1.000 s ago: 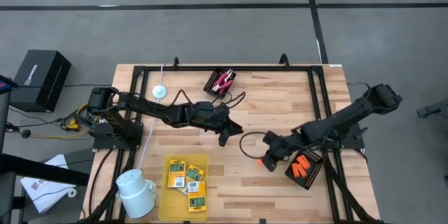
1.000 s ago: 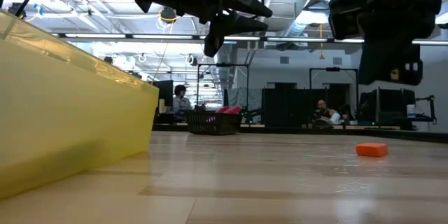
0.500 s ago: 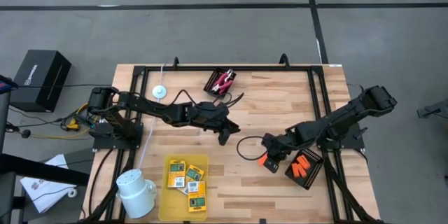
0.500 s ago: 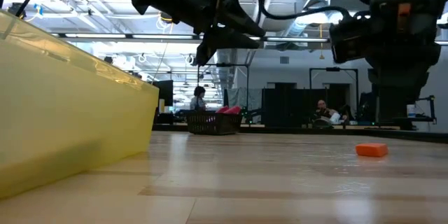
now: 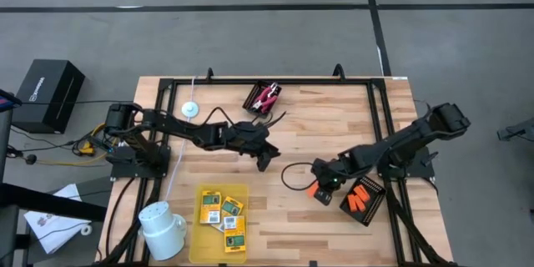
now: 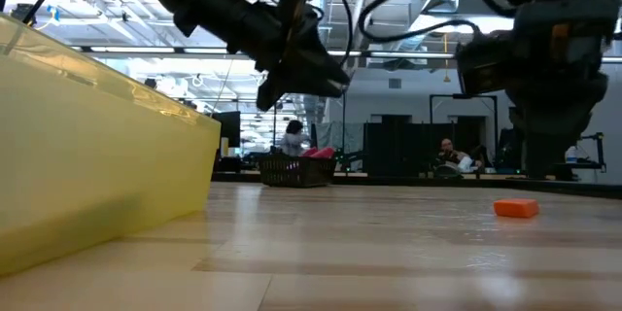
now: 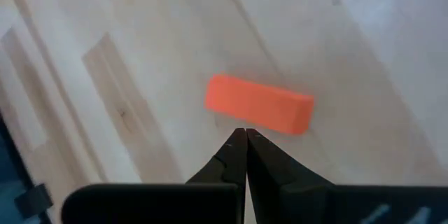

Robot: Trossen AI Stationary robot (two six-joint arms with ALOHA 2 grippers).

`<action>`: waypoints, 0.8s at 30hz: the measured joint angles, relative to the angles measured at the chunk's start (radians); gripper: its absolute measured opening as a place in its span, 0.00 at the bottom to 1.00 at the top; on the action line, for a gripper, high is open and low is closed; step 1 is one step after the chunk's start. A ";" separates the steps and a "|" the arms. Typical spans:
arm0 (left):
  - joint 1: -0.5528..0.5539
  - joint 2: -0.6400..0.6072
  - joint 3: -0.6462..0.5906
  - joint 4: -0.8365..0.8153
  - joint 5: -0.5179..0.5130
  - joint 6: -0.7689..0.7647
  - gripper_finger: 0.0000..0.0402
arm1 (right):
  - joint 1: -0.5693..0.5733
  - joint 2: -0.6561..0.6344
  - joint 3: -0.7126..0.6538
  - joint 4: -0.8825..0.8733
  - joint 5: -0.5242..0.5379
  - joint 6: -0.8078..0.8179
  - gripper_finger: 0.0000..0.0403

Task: Pick & Place School Supplies
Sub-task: Put the orange eraser into the bottom black bin

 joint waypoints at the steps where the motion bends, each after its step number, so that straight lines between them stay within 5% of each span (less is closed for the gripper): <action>1: 0.000 0.000 -0.008 0.000 0.000 0.000 0.24 | -0.005 0.006 0.000 0.002 -0.001 -0.002 0.00; 24: -0.005 0.000 -0.062 0.018 0.000 -0.021 0.24 | -0.051 0.039 -0.037 0.058 -0.071 -0.042 0.00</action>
